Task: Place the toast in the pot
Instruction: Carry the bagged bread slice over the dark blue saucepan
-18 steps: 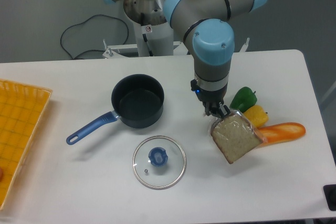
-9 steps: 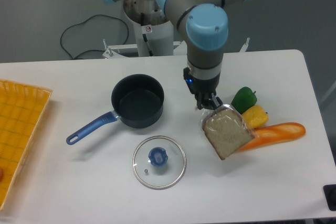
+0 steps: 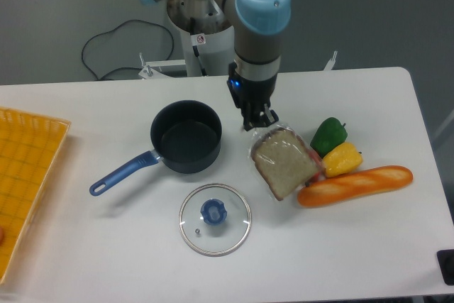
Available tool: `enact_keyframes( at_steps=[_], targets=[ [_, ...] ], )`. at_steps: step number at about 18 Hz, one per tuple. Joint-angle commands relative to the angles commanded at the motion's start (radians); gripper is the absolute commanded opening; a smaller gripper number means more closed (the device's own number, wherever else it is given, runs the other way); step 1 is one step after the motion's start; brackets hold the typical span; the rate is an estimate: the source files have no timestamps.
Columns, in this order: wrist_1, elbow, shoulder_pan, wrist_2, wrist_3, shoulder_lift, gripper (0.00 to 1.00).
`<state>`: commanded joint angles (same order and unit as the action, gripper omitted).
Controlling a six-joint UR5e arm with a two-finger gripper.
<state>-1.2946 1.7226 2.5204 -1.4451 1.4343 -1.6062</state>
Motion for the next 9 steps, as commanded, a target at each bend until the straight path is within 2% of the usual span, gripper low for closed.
enact_keyframes(
  at_steps=[5,9],
  targets=[
    [-0.031,0.060,-0.037,0.034,-0.046,0.081,0.00],
    [-0.080,0.087,-0.071,0.046,-0.063,0.132,0.00]
  ],
)
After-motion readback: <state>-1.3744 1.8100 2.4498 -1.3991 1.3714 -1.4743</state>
